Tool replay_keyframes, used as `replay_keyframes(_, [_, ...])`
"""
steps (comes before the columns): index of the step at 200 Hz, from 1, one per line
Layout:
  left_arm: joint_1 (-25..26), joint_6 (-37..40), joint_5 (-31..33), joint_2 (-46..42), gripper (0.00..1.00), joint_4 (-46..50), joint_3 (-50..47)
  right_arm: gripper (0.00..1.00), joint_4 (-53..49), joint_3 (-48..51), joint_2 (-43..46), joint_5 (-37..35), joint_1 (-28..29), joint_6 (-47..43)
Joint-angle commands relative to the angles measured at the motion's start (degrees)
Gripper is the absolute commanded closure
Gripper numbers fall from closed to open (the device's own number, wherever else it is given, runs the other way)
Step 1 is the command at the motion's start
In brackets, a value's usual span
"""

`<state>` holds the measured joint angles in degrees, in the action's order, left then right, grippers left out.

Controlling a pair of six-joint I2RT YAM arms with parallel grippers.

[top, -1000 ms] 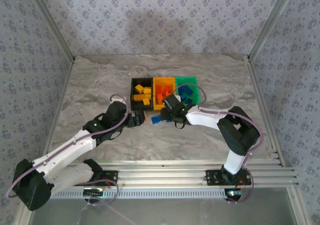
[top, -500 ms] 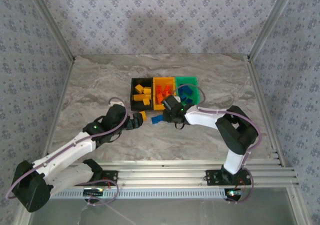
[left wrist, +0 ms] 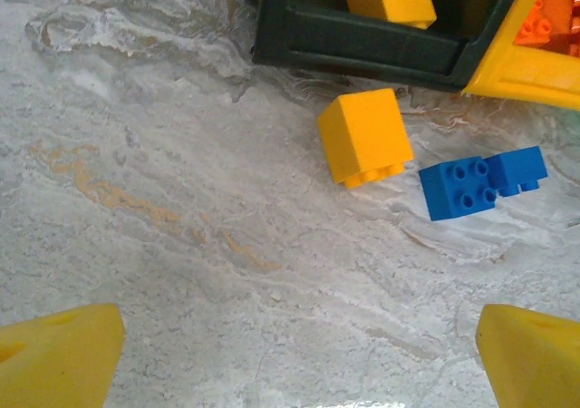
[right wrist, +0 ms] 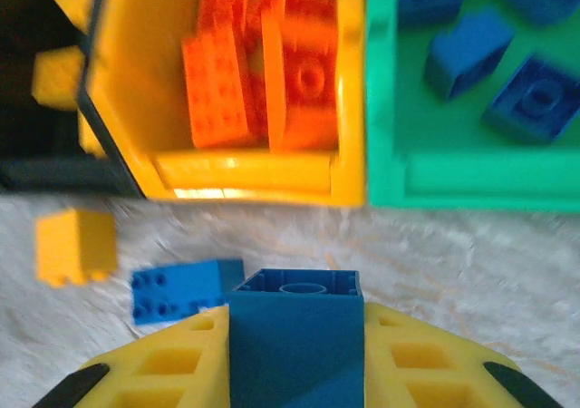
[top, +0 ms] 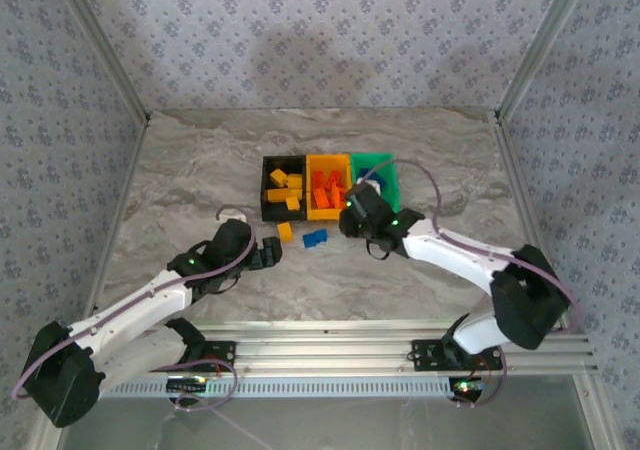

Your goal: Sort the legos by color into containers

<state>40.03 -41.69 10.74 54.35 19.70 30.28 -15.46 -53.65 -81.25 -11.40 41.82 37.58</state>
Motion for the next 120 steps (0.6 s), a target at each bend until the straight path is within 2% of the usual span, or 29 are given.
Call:
replay_keyframes(1, [0.2,-1.0,0.8,-0.9,0.00,0.0,-0.6,0.73,-3.7,-4.4,0.4,-2.5,-4.1,-3.6])
replay_keyframes(38, [0.2,-1.8,0.9,-1.6,0.00,1.7,-1.2,0.71,-3.8,-11.9,-8.6,-2.7,-11.6,-4.8])
replay_keyframes(70, [0.2,-2.6,0.7,-4.0,0.00,3.0,-2.2,0.68,-5.3,-20.2,-16.5,-3.0,-14.3,-5.7])
replay_keyframes(81, [0.2,-2.9,0.9,-4.8,0.00,3.4,-2.5,0.62,-6.1,-22.1,-18.2,-3.1,-14.8,-5.5])
replay_keyframes(102, [0.3,-2.9,1.0,-6.0,0.00,4.1,-2.7,0.37,-6.3,-23.7,-18.7,-3.4,-14.9,-5.2])
replay_keyframes(120, [0.2,-2.7,1.3,-6.3,0.00,4.2,-2.9,0.26,-5.7,-23.3,-16.7,-3.6,-13.8,-5.5])
